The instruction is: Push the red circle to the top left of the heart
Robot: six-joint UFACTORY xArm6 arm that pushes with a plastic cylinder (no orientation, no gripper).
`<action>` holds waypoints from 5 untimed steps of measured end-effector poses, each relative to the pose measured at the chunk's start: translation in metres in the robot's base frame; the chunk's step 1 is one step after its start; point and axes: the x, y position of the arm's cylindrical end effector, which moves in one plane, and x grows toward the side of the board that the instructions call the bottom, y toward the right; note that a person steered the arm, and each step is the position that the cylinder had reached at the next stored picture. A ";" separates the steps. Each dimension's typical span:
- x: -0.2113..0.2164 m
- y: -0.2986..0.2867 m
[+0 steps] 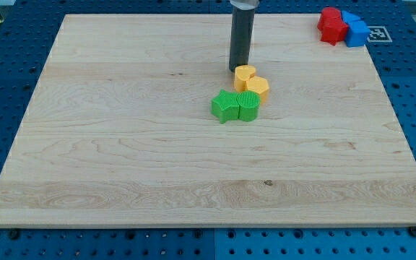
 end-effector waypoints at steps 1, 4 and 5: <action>-0.003 0.009; -0.016 0.239; -0.021 0.295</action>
